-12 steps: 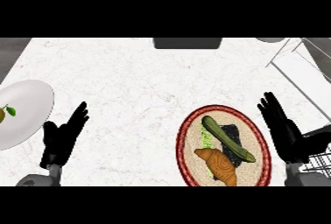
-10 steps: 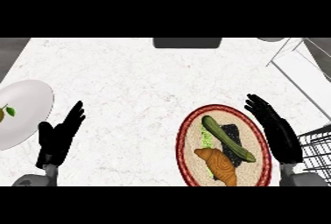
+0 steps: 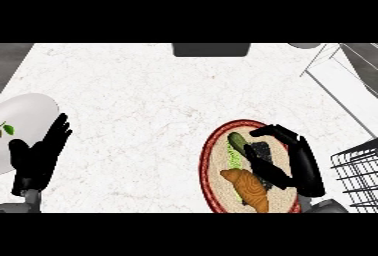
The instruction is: Pick the croissant from the placemat and place it in the tiered shelf
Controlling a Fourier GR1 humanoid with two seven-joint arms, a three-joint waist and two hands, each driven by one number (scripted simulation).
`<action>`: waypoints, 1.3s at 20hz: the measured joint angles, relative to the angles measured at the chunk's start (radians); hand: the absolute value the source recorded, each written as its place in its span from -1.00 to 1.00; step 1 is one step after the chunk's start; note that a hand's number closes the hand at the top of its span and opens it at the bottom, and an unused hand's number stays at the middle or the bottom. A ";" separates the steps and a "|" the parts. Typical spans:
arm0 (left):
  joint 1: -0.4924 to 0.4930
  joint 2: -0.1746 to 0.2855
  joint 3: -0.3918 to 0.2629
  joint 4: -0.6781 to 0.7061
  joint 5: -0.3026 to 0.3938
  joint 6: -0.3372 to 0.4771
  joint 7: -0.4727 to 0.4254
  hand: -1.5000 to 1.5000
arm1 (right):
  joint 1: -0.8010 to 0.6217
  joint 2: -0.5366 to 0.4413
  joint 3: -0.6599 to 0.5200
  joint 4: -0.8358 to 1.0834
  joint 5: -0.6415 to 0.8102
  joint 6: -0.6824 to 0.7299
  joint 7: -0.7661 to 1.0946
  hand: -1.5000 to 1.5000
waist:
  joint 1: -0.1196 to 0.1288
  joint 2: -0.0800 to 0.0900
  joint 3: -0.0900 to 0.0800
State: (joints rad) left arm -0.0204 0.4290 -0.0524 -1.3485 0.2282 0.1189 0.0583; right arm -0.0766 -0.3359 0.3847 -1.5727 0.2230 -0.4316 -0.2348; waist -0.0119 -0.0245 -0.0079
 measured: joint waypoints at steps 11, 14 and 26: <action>0.064 0.034 0.054 -0.033 0.030 -0.032 -0.015 0.00 | 0.311 0.069 0.289 -0.167 0.713 -0.242 0.295 -1.00 | -0.024 0.009 0.001; 0.069 0.042 0.066 -0.044 0.038 -0.037 -0.011 0.00 | 0.369 0.064 0.277 -0.216 0.900 -0.177 0.425 -1.00 | -0.029 0.010 0.000; 0.044 0.029 0.056 -0.049 0.029 -0.042 -0.004 0.00 | 0.432 0.111 0.389 -0.378 1.415 0.518 0.837 -1.00 | -0.001 0.022 0.001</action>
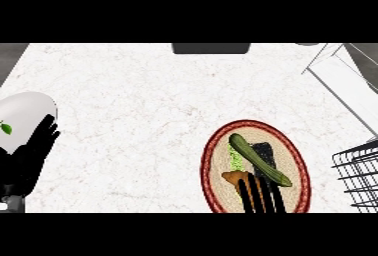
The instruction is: Pick the croissant from the placemat and place it in the tiered shelf
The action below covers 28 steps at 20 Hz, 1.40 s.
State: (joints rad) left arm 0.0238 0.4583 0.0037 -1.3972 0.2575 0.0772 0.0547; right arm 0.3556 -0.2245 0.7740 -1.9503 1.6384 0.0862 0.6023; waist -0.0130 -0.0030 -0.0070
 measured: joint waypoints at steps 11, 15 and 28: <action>-0.020 -0.020 0.028 0.022 -0.023 -0.038 0.005 0.00 | -0.133 0.068 0.057 -0.037 0.110 0.419 0.096 -1.00 | 0.014 0.003 0.006; -0.020 -0.038 0.034 0.018 -0.045 -0.037 0.005 0.00 | -0.180 0.104 0.017 -0.014 0.086 0.451 0.106 -1.00 | 0.015 0.003 0.007; 0.022 -0.082 0.091 -0.053 -0.092 -0.082 0.044 0.00 | -0.291 0.125 -0.119 0.175 0.027 0.325 0.042 -1.00 | 0.015 0.002 0.007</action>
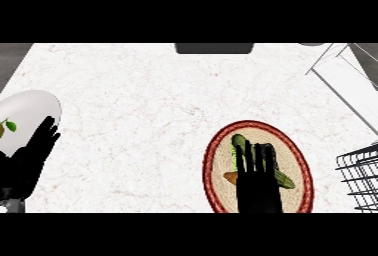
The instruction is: Pick the croissant from the placemat and place it in the tiered shelf
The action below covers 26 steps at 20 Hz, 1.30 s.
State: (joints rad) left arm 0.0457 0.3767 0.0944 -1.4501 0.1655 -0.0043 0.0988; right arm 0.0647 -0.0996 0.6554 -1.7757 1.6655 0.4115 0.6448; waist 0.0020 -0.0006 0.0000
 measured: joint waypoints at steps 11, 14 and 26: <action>-0.028 -0.030 0.039 0.026 -0.037 -0.031 0.004 0.00 | -0.026 0.010 -0.085 0.078 -0.070 -0.080 -0.061 1.00 | 0.001 -0.010 -0.007; -0.029 -0.029 0.049 0.025 -0.035 -0.046 0.005 0.00 | -0.038 -0.013 -0.097 0.077 -0.076 -0.087 -0.091 1.00 | 0.002 -0.012 -0.009; -0.014 -0.063 0.060 0.001 -0.068 -0.051 0.017 0.00 | -0.037 -0.051 -0.032 0.019 0.009 -0.144 -0.118 1.00 | -0.002 -0.005 -0.004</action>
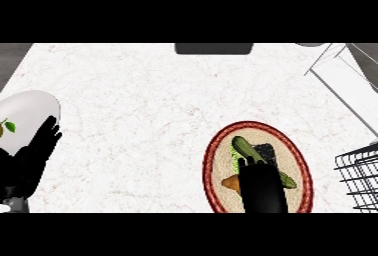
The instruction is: Pick the croissant from the placemat and place it in the tiered shelf
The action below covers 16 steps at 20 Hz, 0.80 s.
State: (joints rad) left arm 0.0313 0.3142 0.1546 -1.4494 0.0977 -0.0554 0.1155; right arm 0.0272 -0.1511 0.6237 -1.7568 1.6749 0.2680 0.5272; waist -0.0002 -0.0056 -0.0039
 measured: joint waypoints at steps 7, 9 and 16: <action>-0.003 0.009 0.015 -0.008 0.009 -0.012 0.002 0.00 | -0.103 0.094 -0.311 -0.055 -0.122 0.014 0.150 1.00 | 0.000 0.014 0.006; -0.008 0.012 0.016 -0.005 0.010 -0.015 0.002 0.00 | -0.167 0.116 -0.435 -0.043 -0.181 0.008 0.225 1.00 | 0.004 0.019 0.006; -0.009 0.004 0.008 0.017 0.001 -0.026 -0.024 0.00 | -0.505 0.142 -0.751 0.050 -0.309 0.013 0.403 1.00 | 0.018 0.014 0.004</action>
State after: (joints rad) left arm 0.0221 0.3181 0.1622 -1.4324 0.0985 -0.0810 0.0918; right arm -0.4775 -0.0092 -0.1275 -1.7069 1.3655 0.2813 0.9299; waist 0.0177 0.0079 0.0005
